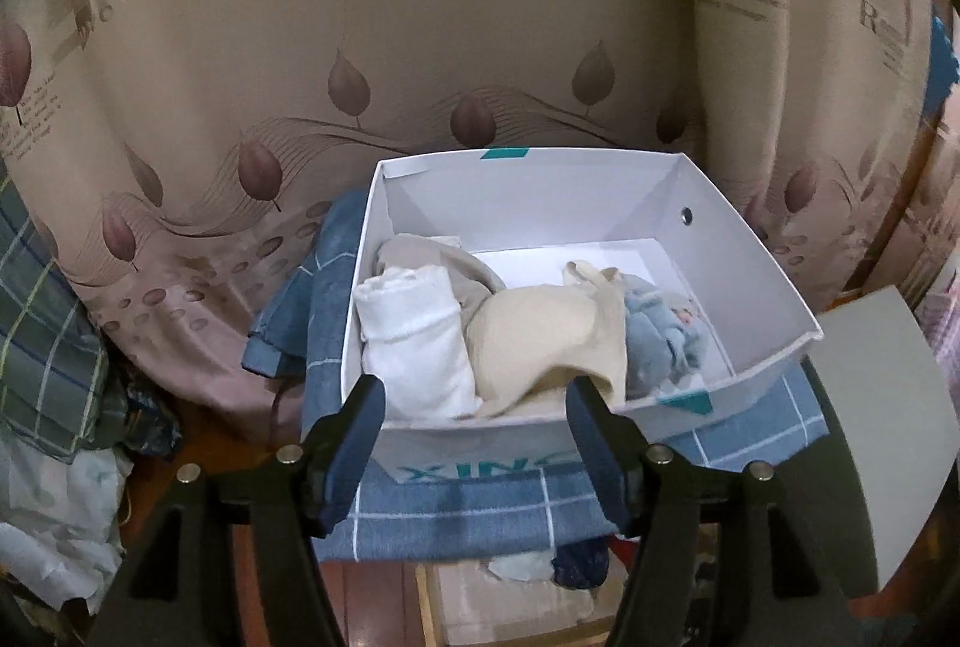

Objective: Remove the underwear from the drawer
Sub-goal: 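Open the left tool to release the white underwear and raise it, then move the open left tool back over the drawer, then carry the grey sock with the right tool up over the white box, then lower the grey sock into the box and open the right tool, then raise the right tool from the box and return it to the drawer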

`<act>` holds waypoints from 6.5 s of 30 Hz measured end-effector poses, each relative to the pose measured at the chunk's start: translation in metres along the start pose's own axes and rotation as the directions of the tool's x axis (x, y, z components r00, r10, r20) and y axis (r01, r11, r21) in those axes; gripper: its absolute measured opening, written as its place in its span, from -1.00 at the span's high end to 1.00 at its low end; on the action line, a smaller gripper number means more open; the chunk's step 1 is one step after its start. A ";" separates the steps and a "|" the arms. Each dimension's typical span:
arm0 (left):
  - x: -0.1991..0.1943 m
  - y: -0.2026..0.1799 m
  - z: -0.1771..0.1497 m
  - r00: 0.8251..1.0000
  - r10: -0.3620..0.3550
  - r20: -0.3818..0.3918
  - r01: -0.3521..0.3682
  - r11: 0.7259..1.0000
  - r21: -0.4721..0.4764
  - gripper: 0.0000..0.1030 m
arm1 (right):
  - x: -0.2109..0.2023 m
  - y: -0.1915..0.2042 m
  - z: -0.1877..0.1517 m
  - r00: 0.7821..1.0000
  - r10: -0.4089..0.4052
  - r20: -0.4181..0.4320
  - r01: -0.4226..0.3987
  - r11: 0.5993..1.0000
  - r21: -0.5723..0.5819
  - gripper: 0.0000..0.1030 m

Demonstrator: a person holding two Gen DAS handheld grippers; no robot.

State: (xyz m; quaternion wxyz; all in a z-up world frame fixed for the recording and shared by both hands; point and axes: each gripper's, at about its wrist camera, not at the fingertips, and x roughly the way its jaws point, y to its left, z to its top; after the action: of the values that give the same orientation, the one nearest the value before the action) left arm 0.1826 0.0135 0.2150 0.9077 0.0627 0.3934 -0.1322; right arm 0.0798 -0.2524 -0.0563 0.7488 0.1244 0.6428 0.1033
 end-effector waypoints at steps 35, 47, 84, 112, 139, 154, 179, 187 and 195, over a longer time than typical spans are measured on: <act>0.106 -0.017 -0.216 0.969 0.058 -0.239 -0.086 0.990 -0.109 -0.25 | 0.005 0.014 0.001 0.996 -0.090 0.009 0.090 0.996 -0.017 0.07; 0.099 -0.017 -0.217 0.980 0.050 -0.192 -0.077 0.988 -0.137 -0.25 | 0.001 0.016 0.000 0.993 -0.109 0.040 0.110 0.994 -0.007 0.07; 0.098 -0.014 -0.220 0.980 0.066 -0.188 -0.091 0.988 -0.127 -0.25 | -0.182 0.060 0.014 0.931 -0.075 0.357 0.120 0.987 -0.106 0.07; 0.094 0.006 -0.225 0.983 0.060 -0.174 -0.093 0.978 -0.189 -0.25 | -0.241 0.115 0.129 0.862 -0.129 0.490 0.229 0.962 -0.149 0.05; 0.100 0.010 -0.226 0.981 0.076 -0.180 -0.110 0.976 -0.190 -0.25 | -0.200 0.095 0.169 0.876 -0.141 0.461 0.210 0.973 -0.100 -0.29; 0.099 0.007 -0.226 0.980 0.088 -0.180 -0.120 0.978 -0.174 -0.25 | -0.234 0.103 0.148 0.855 -0.136 0.500 0.227 0.966 -0.124 -0.34; 0.097 0.009 -0.227 0.978 0.082 -0.191 -0.115 0.978 -0.172 -0.25 | -0.131 0.062 0.012 0.956 -0.151 0.253 0.193 0.970 -0.150 -0.39; 0.097 0.009 -0.227 0.979 0.076 -0.189 -0.110 0.979 -0.173 -0.25 | -0.062 0.057 0.016 0.957 -0.229 0.180 0.259 0.952 -0.163 -0.38; 0.097 0.015 -0.227 0.980 0.053 -0.192 -0.093 0.974 -0.206 -0.25 | -0.015 0.078 0.030 0.903 -0.383 0.193 0.427 0.842 -0.330 -0.36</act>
State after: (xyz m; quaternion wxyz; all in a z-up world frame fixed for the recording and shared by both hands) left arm 0.0922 0.0588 -0.0104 0.8730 -0.0090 0.4853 -0.0489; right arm 0.1073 -0.1849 -0.0130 0.8004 -0.1494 0.5781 0.0522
